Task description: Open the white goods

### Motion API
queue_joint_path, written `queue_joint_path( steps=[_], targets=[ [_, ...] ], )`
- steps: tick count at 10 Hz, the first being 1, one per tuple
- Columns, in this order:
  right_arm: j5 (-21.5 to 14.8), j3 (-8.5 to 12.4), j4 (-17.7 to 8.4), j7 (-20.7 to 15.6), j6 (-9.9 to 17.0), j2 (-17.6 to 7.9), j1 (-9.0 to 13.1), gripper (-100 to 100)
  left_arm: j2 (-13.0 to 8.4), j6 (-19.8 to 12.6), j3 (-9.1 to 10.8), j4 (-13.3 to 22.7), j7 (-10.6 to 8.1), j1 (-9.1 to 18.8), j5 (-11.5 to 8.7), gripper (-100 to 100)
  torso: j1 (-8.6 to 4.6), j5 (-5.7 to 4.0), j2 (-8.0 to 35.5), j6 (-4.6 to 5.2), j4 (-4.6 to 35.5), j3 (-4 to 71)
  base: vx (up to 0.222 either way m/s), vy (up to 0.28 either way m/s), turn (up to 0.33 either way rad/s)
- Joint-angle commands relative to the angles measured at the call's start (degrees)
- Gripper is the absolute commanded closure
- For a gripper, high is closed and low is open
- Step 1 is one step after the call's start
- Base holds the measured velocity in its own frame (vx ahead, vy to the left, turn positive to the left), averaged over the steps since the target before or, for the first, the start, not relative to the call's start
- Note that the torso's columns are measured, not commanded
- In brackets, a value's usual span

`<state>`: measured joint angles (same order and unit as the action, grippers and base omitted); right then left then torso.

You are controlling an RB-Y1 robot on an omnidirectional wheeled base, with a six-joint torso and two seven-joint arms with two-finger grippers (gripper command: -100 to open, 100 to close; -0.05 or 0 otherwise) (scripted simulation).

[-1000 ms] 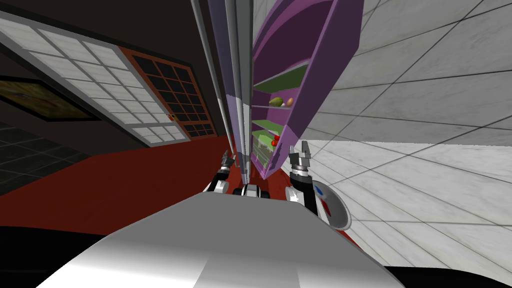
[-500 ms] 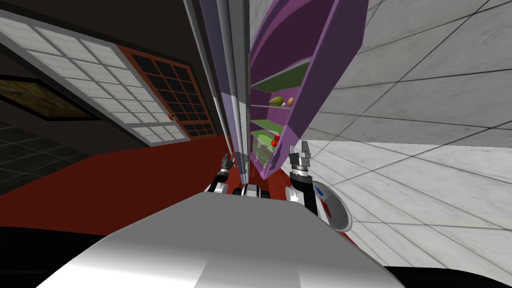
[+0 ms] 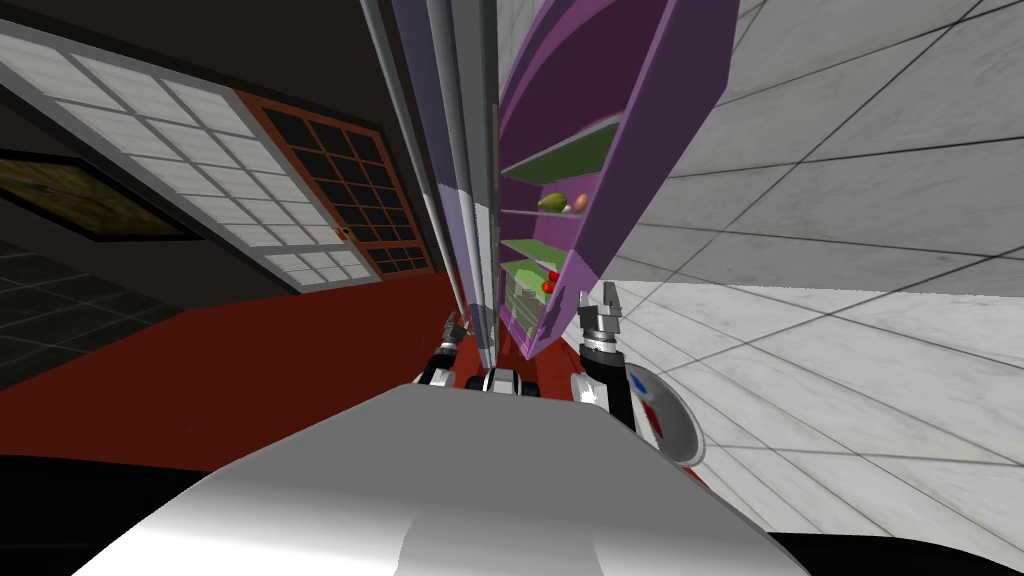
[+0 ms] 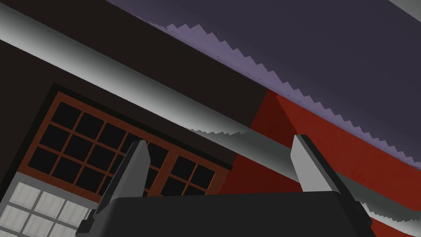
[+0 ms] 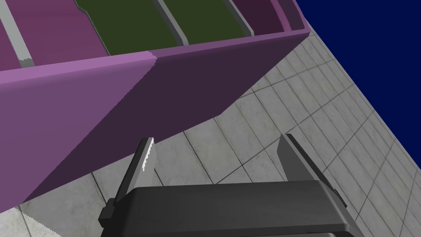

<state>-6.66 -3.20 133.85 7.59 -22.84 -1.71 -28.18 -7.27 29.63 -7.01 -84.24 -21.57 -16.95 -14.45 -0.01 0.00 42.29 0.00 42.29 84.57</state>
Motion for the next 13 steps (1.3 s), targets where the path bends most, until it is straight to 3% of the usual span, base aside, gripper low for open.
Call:
queue_joint_path(
  steps=[1,4,6,7,8,9,10,13],
  targets=[
    [0.0,0.0,0.0,0.0,0.0,0.0,0.0,0,2.1,0.9,0.00,2.8,0.03,0.2,-0.1,-100,0.01,0.00,0.0,0.00,0.0,0.0,0.008,-0.009,0.005],
    [0.0,0.0,0.0,0.0,0.0,0.0,0.0,0,6.0,1.5,0.13,4.8,-0.11,0.4,-0.2,-100,-0.01,0.02,-0.1,0.04,0.0,0.0,0.005,-0.007,0.003],
    [0.0,0.0,0.0,0.0,0.0,0.0,0.0,0,5.3,0.1,0.42,3.6,0.10,0.9,-0.3,-100,0.04,0.00,0.0,0.00,0.0,0.0,0.030,0.002,0.010],
    [0.0,0.0,0.0,0.0,0.0,0.0,0.0,0,5.3,1.0,0.23,4.3,-0.04,0.6,-0.3,-100,0.08,0.01,-0.2,0.03,0.0,0.1,0.020,0.000,0.026],
    [0.0,0.0,0.0,0.0,0.0,0.0,0.0,0,5.3,0.8,0.24,4.3,-0.01,0.5,-0.3,100,0.10,0.04,-0.3,0.13,0.0,0.2,-0.008,-0.001,0.000],
    [0.0,0.0,0.0,0.0,0.0,0.0,0.0,0,4.1,0.5,-0.97,3.9,-1.00,0.6,-0.1,100,0.06,0.02,-0.2,0.06,0.0,0.1,-0.011,0.195,-0.174],
    [0.0,0.0,0.0,0.0,0.0,0.0,0.0,0,4.1,0.5,-0.97,3.9,-1.00,0.6,-0.1,100,0.64,0.05,-0.1,0.07,0.2,0.0,-0.008,0.271,-0.104],
    [0.0,0.0,0.0,0.0,0.0,0.0,0.0,0,2.3,0.1,-2.78,3.4,-2.47,0.8,0.3,100,0.15,0.01,-0.4,0.20,0.1,0.2,0.007,0.313,-0.106]
  ],
)
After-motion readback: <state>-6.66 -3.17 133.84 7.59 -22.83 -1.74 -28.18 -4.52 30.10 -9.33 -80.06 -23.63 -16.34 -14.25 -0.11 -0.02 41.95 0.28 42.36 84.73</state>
